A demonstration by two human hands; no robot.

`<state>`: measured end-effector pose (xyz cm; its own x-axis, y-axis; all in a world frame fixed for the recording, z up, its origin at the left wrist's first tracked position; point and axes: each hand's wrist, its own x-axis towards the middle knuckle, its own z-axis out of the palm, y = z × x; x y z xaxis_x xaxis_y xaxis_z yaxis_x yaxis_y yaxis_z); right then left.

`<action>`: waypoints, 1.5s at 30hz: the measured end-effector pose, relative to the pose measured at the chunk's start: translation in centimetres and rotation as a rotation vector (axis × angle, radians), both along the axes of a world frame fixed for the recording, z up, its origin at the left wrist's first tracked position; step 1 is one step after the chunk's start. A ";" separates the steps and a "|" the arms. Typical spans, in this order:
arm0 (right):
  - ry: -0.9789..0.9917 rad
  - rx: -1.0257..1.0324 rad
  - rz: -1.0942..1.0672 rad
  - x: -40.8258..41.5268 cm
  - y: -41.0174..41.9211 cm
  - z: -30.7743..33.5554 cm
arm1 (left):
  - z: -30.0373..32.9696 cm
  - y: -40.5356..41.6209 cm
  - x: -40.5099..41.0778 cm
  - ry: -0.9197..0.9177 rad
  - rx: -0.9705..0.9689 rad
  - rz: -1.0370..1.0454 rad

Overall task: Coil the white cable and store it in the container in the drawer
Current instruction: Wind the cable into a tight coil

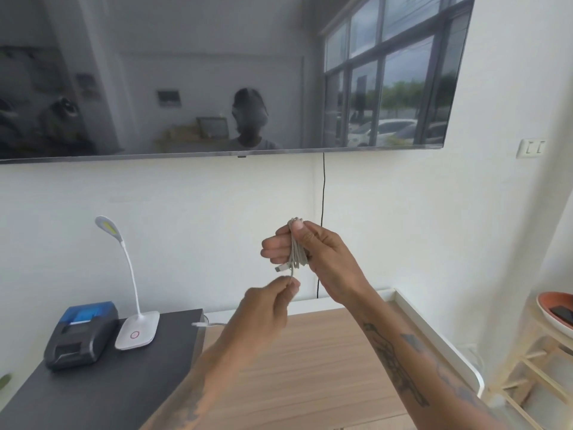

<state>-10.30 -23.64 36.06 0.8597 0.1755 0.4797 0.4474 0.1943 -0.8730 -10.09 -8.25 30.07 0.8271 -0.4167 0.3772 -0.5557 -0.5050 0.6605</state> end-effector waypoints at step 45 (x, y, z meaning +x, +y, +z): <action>0.173 0.125 0.317 -0.2 1.7 -0.8 | 5.4 3.3 2.2 0.032 -0.496 -0.237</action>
